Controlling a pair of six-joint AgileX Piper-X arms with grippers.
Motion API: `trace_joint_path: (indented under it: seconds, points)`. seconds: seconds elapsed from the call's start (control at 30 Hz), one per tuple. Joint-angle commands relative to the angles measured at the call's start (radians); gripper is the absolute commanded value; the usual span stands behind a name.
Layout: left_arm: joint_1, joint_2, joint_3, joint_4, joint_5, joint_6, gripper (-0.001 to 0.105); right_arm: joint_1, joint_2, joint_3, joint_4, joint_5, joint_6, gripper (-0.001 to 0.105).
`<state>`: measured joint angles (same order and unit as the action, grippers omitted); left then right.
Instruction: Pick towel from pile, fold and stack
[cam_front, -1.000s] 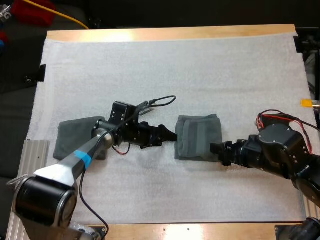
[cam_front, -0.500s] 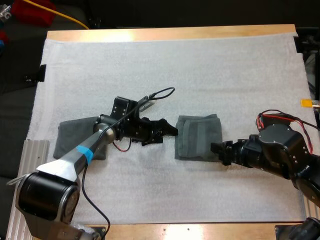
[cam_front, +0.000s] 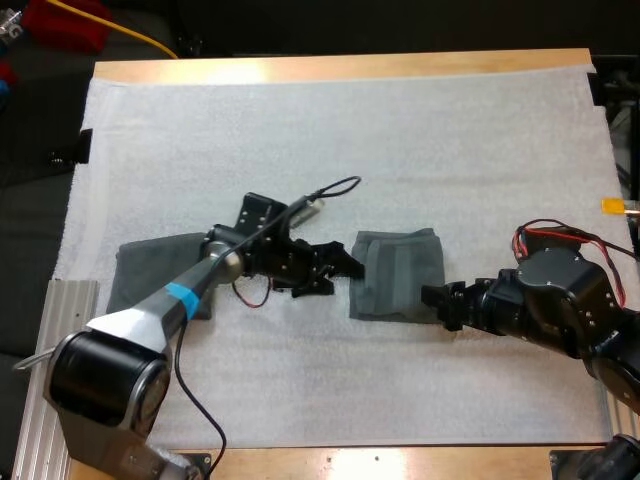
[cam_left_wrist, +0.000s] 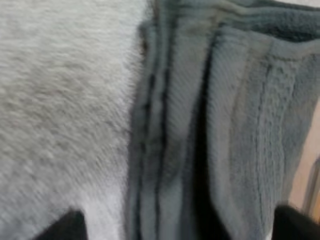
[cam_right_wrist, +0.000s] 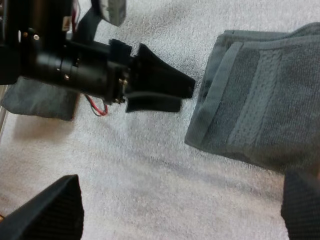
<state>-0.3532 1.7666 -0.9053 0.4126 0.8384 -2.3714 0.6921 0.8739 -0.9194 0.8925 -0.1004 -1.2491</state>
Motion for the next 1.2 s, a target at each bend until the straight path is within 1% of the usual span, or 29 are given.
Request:
trace_joint_path:
  seconds: [0.0,0.13,0.2,0.4,0.6,0.7,0.77,0.83,0.9,0.93,1.0,1.03,1.1,1.13,1.17]
  points:
    - [-0.023,0.009,-0.022,0.016,-0.019,-0.004,0.071,-0.002,-0.005,-0.008,0.003,0.011,-0.003,0.078]
    - [-0.051,0.043,-0.079,0.089,-0.054,-0.004,0.071,-0.002,-0.005,-0.008,0.003,0.011,-0.003,0.078]
    - [-0.061,0.074,-0.127,0.148,-0.056,-0.004,0.071,-0.002,-0.005,-0.008,0.008,0.011,-0.003,0.078]
    - [-0.087,0.139,-0.235,0.276,-0.061,-0.004,0.07,-0.002,-0.005,-0.008,0.01,0.011,-0.003,0.078]
    - [-0.146,0.185,-0.311,0.326,-0.046,-0.004,0.07,-0.002,-0.005,-0.008,0.01,0.011,-0.003,0.078]
    - [-0.168,0.197,-0.334,0.33,-0.035,-0.004,0.07,-0.002,-0.005,-0.008,0.01,0.011,-0.003,0.078]
    - [-0.174,0.197,-0.335,0.319,-0.031,-0.004,0.069,-0.002,-0.005,-0.008,0.01,0.011,-0.003,0.078]
    - [-0.174,0.197,-0.335,0.314,-0.032,-0.004,0.065,-0.002,-0.005,-0.008,0.01,0.011,-0.003,0.078]
    - [-0.17,0.197,-0.335,0.311,-0.029,0.006,0.053,-0.002,-0.005,-0.008,0.01,0.011,-0.003,0.078]
    - [-0.17,0.197,-0.335,0.311,-0.03,0.012,0.049,-0.002,-0.005,-0.008,0.01,0.011,-0.003,0.078]
    - [-0.171,0.197,-0.335,0.317,-0.029,0.026,0.03,-0.002,-0.005,-0.008,0.01,0.011,-0.003,0.078]
    - [-0.171,0.197,-0.335,0.318,-0.032,0.03,0.026,-0.002,-0.005,-0.008,0.01,0.011,-0.003,0.078]
    - [-0.171,0.197,-0.335,0.321,-0.037,0.059,0.004,-0.002,-0.005,-0.008,0.01,0.011,-0.003,0.078]
    - [-0.171,0.194,-0.335,0.32,-0.038,0.075,0.0,-0.002,-0.005,-0.008,0.01,0.011,-0.003,0.078]
    - [-0.171,0.19,-0.335,0.32,-0.04,0.115,0.0,-0.002,-0.005,-0.008,0.01,0.011,-0.003,0.078]
